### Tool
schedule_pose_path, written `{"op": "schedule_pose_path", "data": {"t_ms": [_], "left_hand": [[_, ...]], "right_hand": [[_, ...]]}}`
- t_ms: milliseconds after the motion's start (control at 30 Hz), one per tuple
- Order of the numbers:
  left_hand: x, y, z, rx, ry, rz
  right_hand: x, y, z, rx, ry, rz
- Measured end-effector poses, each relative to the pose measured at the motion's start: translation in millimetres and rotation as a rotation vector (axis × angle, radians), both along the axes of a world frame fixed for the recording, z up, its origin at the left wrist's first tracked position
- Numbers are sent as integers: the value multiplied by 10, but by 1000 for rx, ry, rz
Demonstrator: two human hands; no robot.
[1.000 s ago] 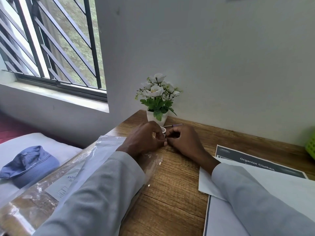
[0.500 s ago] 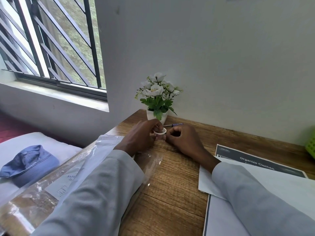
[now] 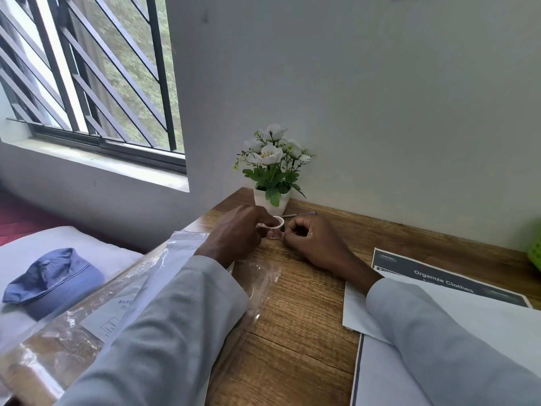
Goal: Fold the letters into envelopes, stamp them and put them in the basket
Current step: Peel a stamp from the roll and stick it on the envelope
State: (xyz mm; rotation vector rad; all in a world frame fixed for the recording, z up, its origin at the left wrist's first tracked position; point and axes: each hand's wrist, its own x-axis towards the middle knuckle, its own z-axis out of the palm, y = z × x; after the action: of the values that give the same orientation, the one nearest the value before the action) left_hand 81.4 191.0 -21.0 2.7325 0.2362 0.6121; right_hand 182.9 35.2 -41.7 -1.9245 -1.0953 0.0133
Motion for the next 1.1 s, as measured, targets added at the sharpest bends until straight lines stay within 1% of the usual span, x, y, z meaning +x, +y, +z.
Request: {"op": "schedule_pose_path", "data": {"t_ms": [267,433,667,833,967,1100], "left_hand": [[0,47,2,25,83,-4],[1,40,5,50,53,10],[23,45,-10,70,63,11],[29,155,-53,35,80,57],[41,134,-56,32,66,48],[39,101,-29,40,-32,35]], "right_hand": [[-61,-26,71,24,109,-28],[-96,-50,111,6,138,-9],[-112,-55,148,-48,204,-17],[-76,-88,150,-33,264,-46],[-40,-108,188,7,388,-28],[2,-219,406,102,584,68]]}}
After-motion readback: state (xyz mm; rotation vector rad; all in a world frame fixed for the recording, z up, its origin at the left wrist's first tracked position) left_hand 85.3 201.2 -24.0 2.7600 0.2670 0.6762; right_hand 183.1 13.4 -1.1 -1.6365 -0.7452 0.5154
